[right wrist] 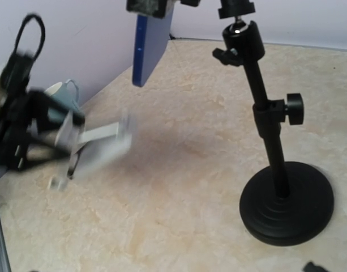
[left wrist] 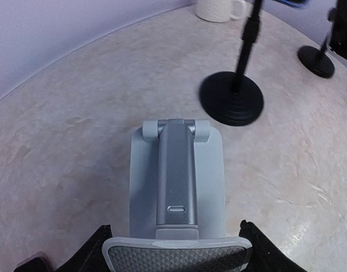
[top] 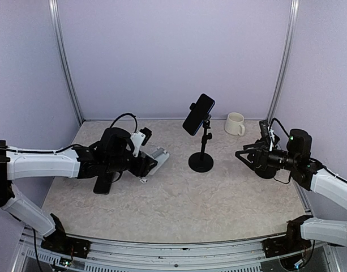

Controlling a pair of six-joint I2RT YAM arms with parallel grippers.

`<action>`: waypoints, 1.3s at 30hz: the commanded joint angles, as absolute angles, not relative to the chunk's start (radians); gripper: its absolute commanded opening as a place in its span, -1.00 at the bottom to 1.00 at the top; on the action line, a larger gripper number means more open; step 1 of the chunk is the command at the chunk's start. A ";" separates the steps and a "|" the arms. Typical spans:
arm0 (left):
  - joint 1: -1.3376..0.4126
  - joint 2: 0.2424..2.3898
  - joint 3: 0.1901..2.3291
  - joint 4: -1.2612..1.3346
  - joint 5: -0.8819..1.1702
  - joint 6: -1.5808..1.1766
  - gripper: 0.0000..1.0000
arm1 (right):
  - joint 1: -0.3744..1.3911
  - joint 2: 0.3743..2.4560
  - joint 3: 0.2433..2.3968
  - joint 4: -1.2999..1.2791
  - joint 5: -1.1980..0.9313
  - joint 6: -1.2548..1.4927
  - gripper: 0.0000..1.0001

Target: Remove the phone from the phone stand

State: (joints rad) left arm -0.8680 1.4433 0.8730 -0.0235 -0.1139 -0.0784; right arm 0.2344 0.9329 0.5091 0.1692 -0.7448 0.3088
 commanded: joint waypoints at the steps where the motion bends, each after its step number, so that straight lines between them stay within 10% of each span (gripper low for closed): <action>1: -0.752 1.378 0.869 0.006 -0.242 -0.175 -0.27 | 0.229 0.934 0.517 0.188 -0.752 0.305 1.00; 39: -0.314 1.921 1.194 0.005 -0.306 -0.180 -0.27 | 0.230 0.969 0.565 0.145 -0.753 0.282 1.00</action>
State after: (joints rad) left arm -0.3305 1.8877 1.1332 -0.0486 -0.3145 -0.2085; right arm 0.2344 0.9604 0.5308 0.1593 -0.7547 0.2962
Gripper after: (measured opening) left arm 0.662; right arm 0.999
